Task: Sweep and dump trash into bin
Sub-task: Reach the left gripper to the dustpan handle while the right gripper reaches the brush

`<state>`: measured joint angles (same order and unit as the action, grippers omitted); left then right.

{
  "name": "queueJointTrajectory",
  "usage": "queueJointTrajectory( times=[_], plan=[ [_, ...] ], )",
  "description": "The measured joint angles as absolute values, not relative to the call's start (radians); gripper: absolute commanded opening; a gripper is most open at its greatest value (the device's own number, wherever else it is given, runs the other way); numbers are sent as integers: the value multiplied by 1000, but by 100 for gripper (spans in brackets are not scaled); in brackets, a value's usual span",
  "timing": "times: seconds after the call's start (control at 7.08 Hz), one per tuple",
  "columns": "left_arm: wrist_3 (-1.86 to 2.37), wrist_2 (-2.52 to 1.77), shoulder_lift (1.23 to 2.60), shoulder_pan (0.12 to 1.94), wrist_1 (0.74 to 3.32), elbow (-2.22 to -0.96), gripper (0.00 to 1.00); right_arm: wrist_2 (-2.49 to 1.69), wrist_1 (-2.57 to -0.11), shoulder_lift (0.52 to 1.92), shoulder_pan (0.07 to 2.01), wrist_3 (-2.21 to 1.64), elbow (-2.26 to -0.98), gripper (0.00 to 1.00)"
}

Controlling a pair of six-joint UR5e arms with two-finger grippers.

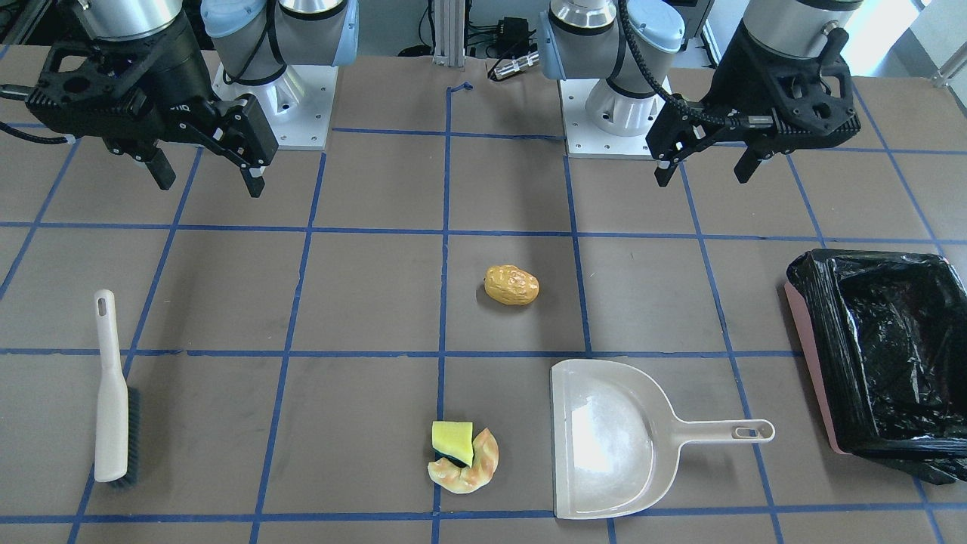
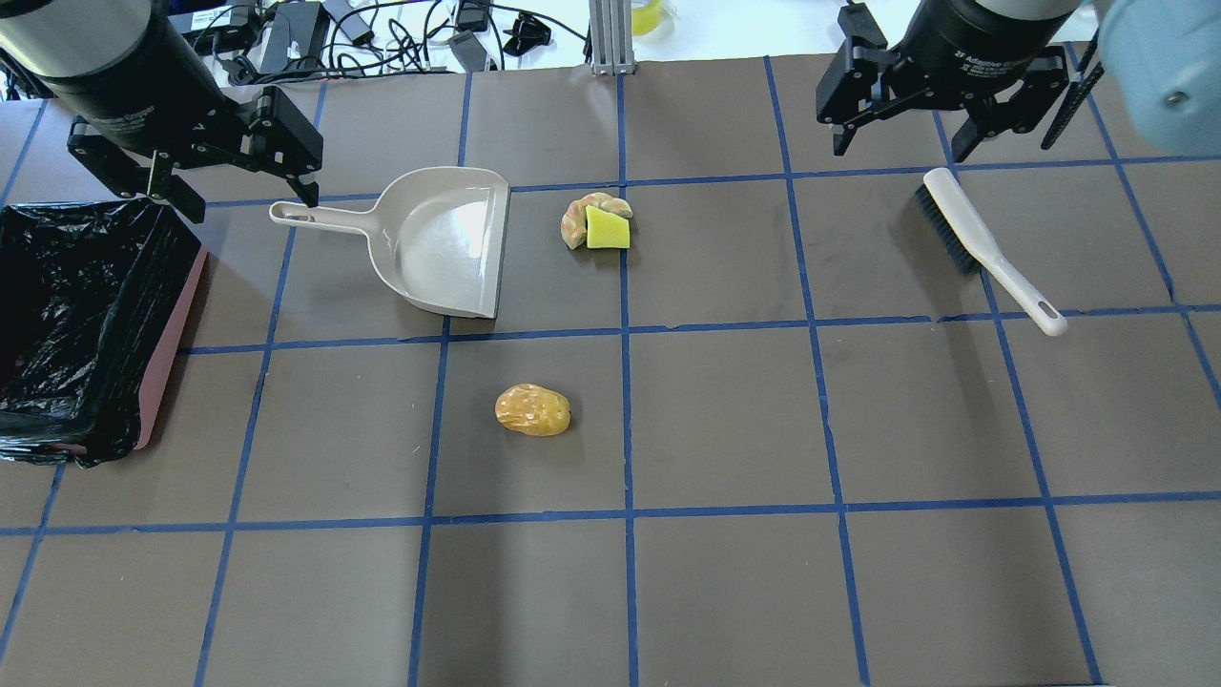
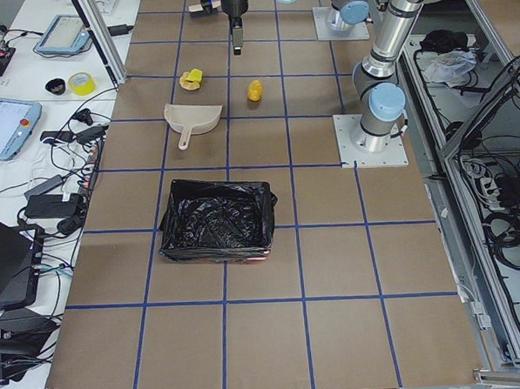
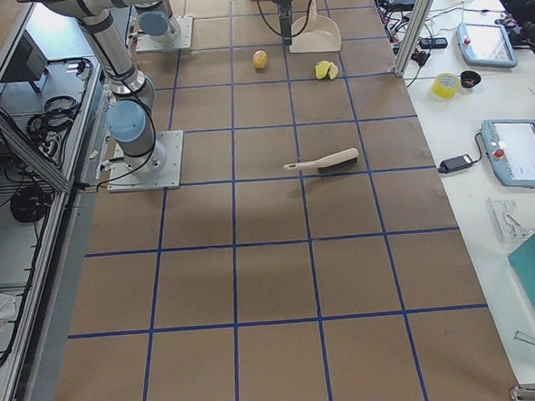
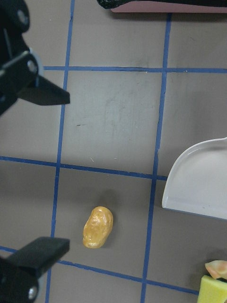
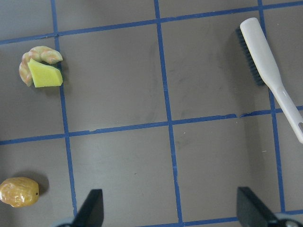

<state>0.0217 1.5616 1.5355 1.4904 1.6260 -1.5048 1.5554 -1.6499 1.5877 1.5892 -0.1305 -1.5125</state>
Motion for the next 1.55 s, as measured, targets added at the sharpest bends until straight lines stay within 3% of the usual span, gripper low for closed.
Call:
queueJointTrajectory(
  times=[0.85, 1.55],
  plan=[
    [21, 1557, 1565, 1476, 1566, -1504, 100, 1556, -1649, 1589, 1589, -132, -1513, 100],
    [550, 1613, 1581, 1473, 1420, -1589, 100, 1574, -1525, 1584, 1553, 22, -1548, 100]
  ],
)
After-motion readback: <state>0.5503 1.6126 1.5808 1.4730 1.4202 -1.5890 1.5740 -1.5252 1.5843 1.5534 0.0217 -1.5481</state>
